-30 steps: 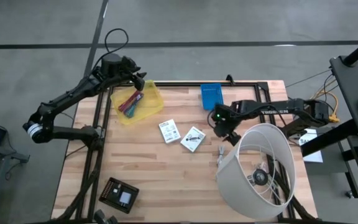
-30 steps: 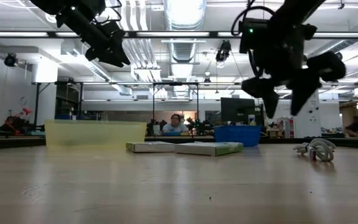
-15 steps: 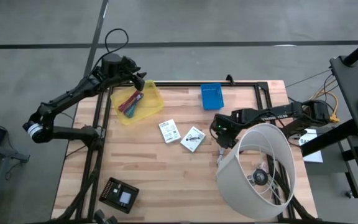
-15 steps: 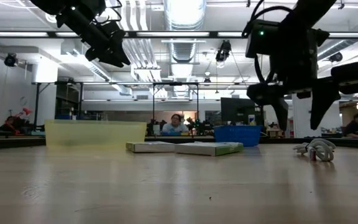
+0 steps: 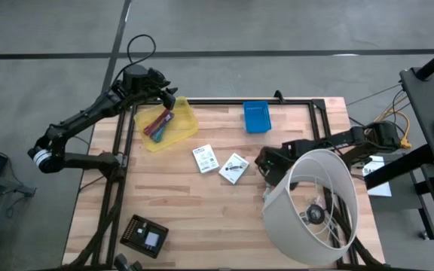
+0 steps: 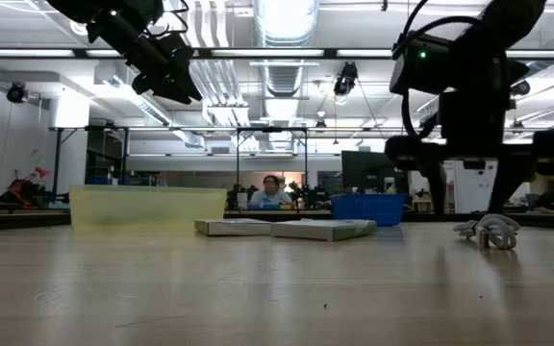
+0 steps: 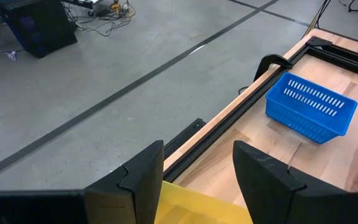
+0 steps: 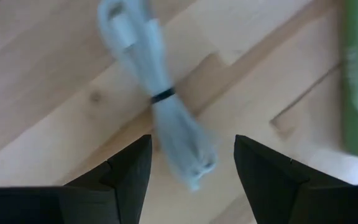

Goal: Pick and place items into bin
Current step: Put the white charger cable into the yellow bin

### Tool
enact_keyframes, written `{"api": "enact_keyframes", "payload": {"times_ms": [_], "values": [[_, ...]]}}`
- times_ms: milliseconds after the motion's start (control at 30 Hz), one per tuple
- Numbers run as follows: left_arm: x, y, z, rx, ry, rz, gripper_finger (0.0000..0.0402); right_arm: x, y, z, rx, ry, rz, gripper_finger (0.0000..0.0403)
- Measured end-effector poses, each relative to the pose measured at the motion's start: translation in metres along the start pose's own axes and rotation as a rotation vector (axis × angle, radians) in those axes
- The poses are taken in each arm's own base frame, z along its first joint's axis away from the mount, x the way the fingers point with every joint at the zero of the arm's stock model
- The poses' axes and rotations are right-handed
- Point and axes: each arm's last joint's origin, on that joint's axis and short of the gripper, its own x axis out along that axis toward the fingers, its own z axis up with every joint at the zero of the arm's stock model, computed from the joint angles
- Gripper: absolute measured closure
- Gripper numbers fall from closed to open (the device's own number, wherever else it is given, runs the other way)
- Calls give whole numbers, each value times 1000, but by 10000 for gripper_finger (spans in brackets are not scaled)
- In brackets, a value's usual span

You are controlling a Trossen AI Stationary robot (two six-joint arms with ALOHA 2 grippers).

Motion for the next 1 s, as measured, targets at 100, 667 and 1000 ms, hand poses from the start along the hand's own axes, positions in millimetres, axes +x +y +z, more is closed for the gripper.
{"api": "enact_keyframes", "payload": {"times_ms": [100,667,1000], "values": [[0,0,0,0,0,0,226,2,-1,0,24,-2,-24,189],[0,0,0,-76,-3,0,226,11,16,-10,91,14,63,329],[1,0,1,-102,-10,-3,226,2,-17,-3,525,-171,-132,386]]}}
